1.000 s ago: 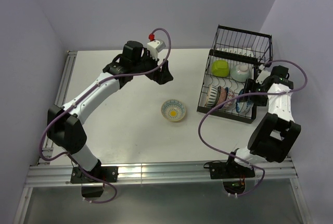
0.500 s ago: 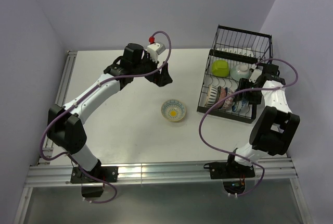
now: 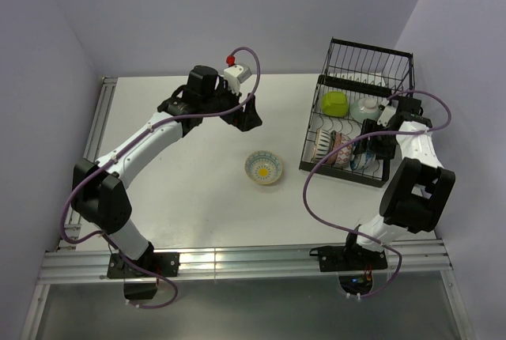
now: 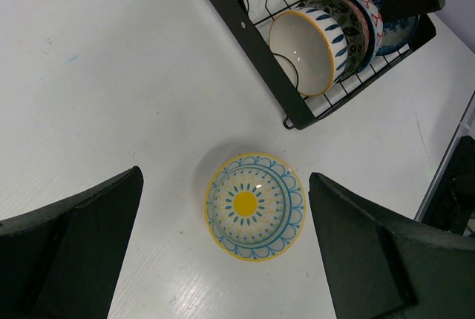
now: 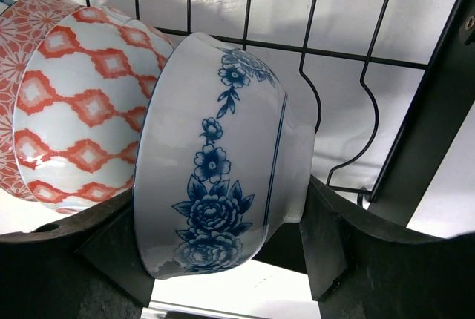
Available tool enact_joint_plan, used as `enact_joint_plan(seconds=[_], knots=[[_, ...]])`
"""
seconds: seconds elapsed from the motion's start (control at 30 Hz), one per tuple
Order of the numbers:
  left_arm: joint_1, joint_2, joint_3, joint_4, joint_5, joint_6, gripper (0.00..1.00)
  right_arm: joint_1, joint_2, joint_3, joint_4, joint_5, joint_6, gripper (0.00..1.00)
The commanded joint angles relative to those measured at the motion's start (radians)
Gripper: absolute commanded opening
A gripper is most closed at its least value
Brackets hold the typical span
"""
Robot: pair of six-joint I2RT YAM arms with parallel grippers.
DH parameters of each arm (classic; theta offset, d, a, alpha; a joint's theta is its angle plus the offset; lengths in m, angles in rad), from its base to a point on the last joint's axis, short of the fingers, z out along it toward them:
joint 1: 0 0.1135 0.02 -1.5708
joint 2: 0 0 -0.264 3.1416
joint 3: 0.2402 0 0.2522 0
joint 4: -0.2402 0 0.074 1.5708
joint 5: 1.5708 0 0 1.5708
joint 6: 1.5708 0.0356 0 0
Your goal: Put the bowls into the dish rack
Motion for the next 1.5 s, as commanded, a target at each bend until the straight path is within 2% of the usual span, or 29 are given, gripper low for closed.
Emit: enact_joint_plan(seconds=[0.0,0.07,0.2,0.23,0.4,0.47,0.7,0.93,1.1,1.23,1.33,1.37,1.4,1.47], knots=[[0.001,-0.043,0.0,0.027,-0.004,0.019,0.99,0.007,0.002,0.008,0.006,-0.018,0.01,0.58],[0.003,-0.043,0.0,0.027,-0.004,0.019,1.0,0.007,0.002,0.014,0.0,-0.02,0.01,0.66],[0.001,-0.046,-0.003,0.03,-0.003,0.018,1.0,0.007,-0.012,0.02,-0.008,-0.024,0.014,0.69],[0.003,-0.046,-0.005,0.03,-0.001,0.018,1.0,0.007,-0.012,0.022,-0.009,-0.027,0.013,0.8],[0.003,-0.047,-0.006,0.033,-0.003,0.016,0.99,0.006,-0.021,0.031,-0.017,-0.027,0.02,0.83],[0.003,-0.047,-0.006,0.035,-0.003,0.016,1.0,0.006,-0.022,0.037,-0.025,-0.035,0.02,0.93],[0.003,-0.055,-0.022,0.035,0.002,0.059,1.0,0.004,-0.048,0.062,-0.055,-0.046,-0.001,0.95],[0.007,-0.058,-0.072,0.039,-0.044,0.151,0.99,-0.051,-0.106,0.106,-0.103,-0.095,-0.061,1.0],[0.033,-0.1,-0.109,0.101,-0.014,0.121,0.99,-0.066,-0.179,0.109,-0.138,-0.148,-0.107,1.0],[0.072,-0.135,-0.169,0.182,0.098,0.076,1.0,-0.066,-0.259,0.114,-0.16,-0.205,-0.139,1.0],[0.073,-0.083,-0.109,0.063,0.082,0.074,1.0,-0.06,-0.316,0.117,-0.164,-0.221,-0.16,1.0],[0.073,-0.01,-0.071,0.003,0.095,0.088,1.0,-0.062,-0.331,0.117,-0.161,-0.24,-0.167,1.0],[0.072,0.035,0.014,-0.125,0.127,0.153,1.0,-0.066,-0.351,0.1,-0.144,-0.233,-0.138,1.0],[0.073,0.133,0.082,-0.2,0.211,0.197,1.0,-0.08,-0.403,0.073,-0.062,-0.195,-0.089,1.0]])
